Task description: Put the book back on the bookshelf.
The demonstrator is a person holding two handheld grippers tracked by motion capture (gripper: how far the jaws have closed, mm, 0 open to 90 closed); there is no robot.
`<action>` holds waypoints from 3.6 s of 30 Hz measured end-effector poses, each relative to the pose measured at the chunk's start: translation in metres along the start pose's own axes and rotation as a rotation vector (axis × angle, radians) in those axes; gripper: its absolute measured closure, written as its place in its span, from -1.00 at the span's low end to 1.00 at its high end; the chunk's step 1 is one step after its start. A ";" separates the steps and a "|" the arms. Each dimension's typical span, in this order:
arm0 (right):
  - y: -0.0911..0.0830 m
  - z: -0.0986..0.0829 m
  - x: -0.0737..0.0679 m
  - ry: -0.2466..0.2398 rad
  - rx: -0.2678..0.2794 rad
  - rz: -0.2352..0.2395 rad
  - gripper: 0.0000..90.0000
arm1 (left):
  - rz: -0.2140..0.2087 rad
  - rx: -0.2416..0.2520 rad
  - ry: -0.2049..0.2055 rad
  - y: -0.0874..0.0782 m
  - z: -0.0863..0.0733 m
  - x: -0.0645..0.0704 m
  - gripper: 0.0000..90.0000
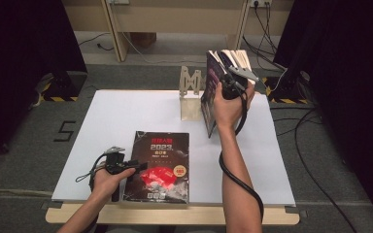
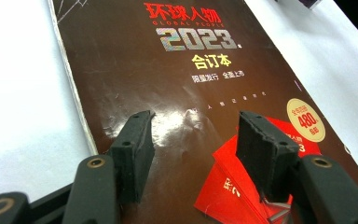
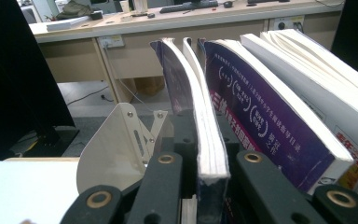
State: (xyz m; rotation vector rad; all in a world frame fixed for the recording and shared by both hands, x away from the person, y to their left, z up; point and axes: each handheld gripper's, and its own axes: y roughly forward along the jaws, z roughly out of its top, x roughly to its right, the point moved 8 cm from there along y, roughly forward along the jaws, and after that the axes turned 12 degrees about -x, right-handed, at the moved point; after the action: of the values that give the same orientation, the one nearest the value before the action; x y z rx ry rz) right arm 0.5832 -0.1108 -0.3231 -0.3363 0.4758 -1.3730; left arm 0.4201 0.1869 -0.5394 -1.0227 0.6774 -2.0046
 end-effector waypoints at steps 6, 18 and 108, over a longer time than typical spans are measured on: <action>0.005 0.000 -0.001 0.006 -0.004 -0.001 0.88 | 0.000 0.000 0.000 0.000 0.000 0.000 0.00; 0.012 0.005 0.001 0.011 -0.003 -0.015 0.88 | -0.003 -0.001 0.000 0.000 0.000 0.000 0.00; 0.020 0.008 0.008 0.008 -0.149 -0.025 0.88 | 0.000 -0.001 0.004 0.000 0.000 -0.001 0.00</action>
State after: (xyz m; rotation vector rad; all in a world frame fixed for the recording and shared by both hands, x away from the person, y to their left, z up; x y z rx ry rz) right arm 0.6049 -0.1160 -0.3274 -0.4603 0.5840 -1.3671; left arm 0.4205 0.1876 -0.5394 -1.0200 0.6805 -2.0071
